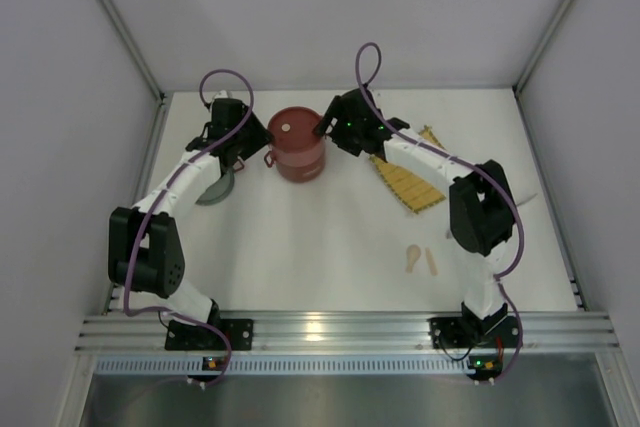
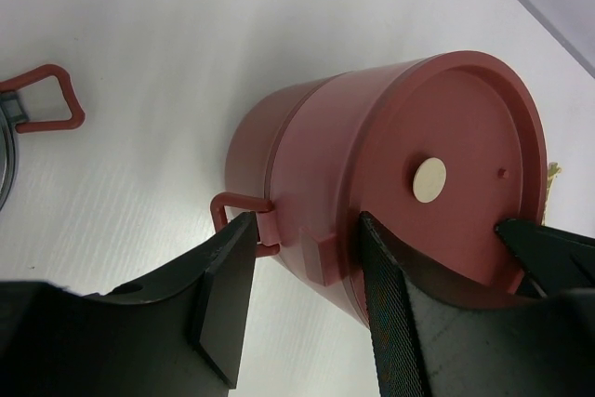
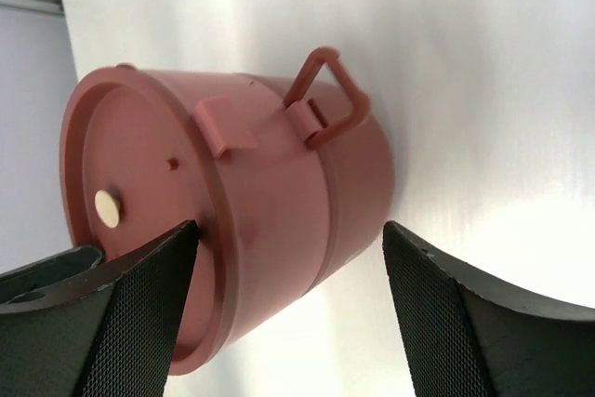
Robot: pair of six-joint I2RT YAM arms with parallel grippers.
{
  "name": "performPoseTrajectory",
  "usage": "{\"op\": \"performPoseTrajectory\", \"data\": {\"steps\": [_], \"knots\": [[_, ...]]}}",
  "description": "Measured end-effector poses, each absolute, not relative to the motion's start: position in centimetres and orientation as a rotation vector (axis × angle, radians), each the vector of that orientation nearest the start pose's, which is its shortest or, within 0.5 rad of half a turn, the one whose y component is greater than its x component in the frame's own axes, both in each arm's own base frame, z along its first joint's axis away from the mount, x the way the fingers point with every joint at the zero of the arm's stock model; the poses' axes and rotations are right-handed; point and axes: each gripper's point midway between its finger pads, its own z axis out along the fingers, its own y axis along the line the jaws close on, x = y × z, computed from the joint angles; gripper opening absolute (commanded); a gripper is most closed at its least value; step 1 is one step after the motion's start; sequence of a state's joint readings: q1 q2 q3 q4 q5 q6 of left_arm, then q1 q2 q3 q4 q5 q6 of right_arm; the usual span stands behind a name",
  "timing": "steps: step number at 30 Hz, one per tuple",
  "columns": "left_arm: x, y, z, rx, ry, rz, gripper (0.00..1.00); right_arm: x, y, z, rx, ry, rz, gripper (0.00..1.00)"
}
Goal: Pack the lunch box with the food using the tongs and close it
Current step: Place the packing box into the packing box.
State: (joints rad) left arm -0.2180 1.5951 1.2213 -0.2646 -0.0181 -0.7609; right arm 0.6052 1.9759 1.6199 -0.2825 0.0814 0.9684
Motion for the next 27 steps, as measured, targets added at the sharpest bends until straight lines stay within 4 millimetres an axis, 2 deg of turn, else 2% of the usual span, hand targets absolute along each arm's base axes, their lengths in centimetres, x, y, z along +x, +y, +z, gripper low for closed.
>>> {"op": "performPoseTrajectory", "data": {"steps": [4,7,10,12,14,18,23,27], "knots": [[44.3,-12.5,17.1,-0.620,2.173,-0.520,0.52,46.1,31.7,16.2,0.446,2.275,0.680,0.78],[44.2,-12.7,17.1,-0.619,2.174,-0.526,0.52,46.5,30.9,16.9,0.427,2.279,0.662,0.77],[44.2,-12.8,17.1,-0.620,2.174,-0.527,0.51,47.5,29.9,17.7,0.428,2.270,0.648,0.72],[44.2,-12.8,17.1,-0.620,2.174,-0.526,0.52,48.9,29.1,18.4,0.436,2.249,0.638,0.68],[44.2,-12.8,17.1,-0.621,2.173,-0.527,0.51,50.5,28.2,18.8,0.447,2.236,0.621,0.58],[44.2,-12.7,17.4,-0.624,2.166,-0.528,0.49,52.2,26.7,18.1,0.459,2.241,0.596,0.51],[44.0,-12.6,17.8,-0.634,2.159,-0.527,0.48,54.0,27.0,16.7,0.421,2.277,0.609,0.42],[44.0,-12.5,17.9,-0.639,2.156,-0.522,0.48,53.7,28.1,15.6,0.351,2.323,0.653,0.38]]}}
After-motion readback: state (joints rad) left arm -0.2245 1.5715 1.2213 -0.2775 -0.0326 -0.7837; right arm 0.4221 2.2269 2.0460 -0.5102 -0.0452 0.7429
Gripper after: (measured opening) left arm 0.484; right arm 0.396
